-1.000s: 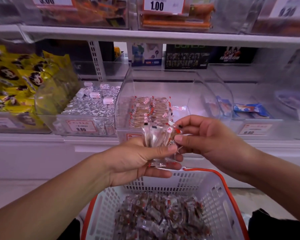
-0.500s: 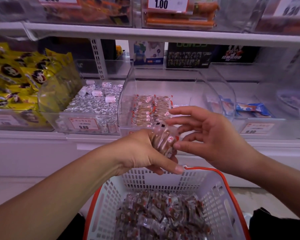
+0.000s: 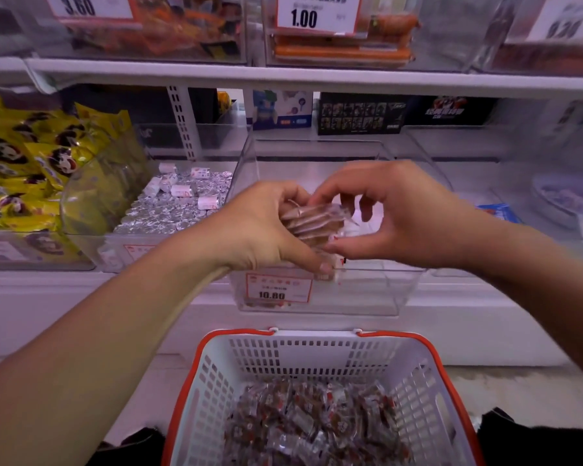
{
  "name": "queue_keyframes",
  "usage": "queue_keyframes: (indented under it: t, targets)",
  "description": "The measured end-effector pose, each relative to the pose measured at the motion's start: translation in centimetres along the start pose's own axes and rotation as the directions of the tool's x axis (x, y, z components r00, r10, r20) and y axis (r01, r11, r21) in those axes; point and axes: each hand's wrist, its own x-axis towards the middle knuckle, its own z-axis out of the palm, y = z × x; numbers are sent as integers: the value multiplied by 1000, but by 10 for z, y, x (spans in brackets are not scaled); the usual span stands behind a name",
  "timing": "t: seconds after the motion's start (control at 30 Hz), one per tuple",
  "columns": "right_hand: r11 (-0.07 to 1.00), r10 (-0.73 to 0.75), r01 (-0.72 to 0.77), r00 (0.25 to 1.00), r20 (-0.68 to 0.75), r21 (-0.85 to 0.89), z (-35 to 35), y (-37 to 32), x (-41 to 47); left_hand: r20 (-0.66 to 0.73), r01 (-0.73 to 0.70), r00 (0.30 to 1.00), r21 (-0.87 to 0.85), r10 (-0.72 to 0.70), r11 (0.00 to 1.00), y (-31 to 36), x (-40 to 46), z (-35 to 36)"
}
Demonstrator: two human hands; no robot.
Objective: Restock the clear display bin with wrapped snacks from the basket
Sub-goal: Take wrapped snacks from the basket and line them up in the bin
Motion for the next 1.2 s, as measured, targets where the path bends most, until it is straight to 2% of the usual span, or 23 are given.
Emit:
queue_keyframes:
  t: [0.07, 0.17, 0.23, 0.33, 0.43, 0.5, 0.57, 0.63, 0.7, 0.8, 0.9, 1.03, 1.2]
  targets:
    - [999, 41, -42, 998, -37, -21, 0, 11, 9, -17, -13, 1000, -18, 12, 1000, -3, 14, -6]
    - [979, 205, -206, 979, -6, -14, 10, 32, 20, -33, 17, 999, -68, -20, 998, -15, 31, -6]
    - [964, 264, -264, 963, 54, 1, 15, 45, 23, -24, 64, 997, -102, -67, 993, -25, 41, -5]
    - [959, 273, -282, 938, 212, 13, 17, 58, 25, 29, 188, 982, -75, -187, 979, -32, 48, -7]
    - [962, 268, -272, 903, 336, -36, 21, 63, 25, -9, 257, 965, -170, -263, 951, -38, 56, -6]
    - [963, 264, -267, 885, 383, -46, 28, 66, 23, -85, 233, 967, -87, -240, 969, -44, 60, 1]
    - [964, 265, -256, 870, 415, -79, 38, 66, 20, -114, 171, 980, 85, -161, 982, -53, 62, 9]
    - [963, 269, -244, 874, 405, -113, 49, 65, 18, -131, 114, 988, 252, -83, 961, -59, 62, 10]
    - [963, 271, -244, 877, 396, -117, 61, 65, 18, -102, 128, 990, 359, -97, 925, -61, 62, 10]
    - [945, 326, -299, 877, 354, -129, 72, 66, 22, -28, 204, 977, 420, -212, 884, -61, 65, 9]
    - [928, 374, -354, 870, 322, -120, 75, 64, 24, 18, 252, 959, 394, -281, 884, -59, 69, 11]
    - [921, 388, -373, 861, 330, -110, 76, 60, 26, 44, 239, 956, 456, -290, 857, -56, 73, 14]
    - [929, 365, -326, 886, 286, -173, 76, 61, 25, 58, 197, 963, 517, -263, 833, -54, 76, 16]
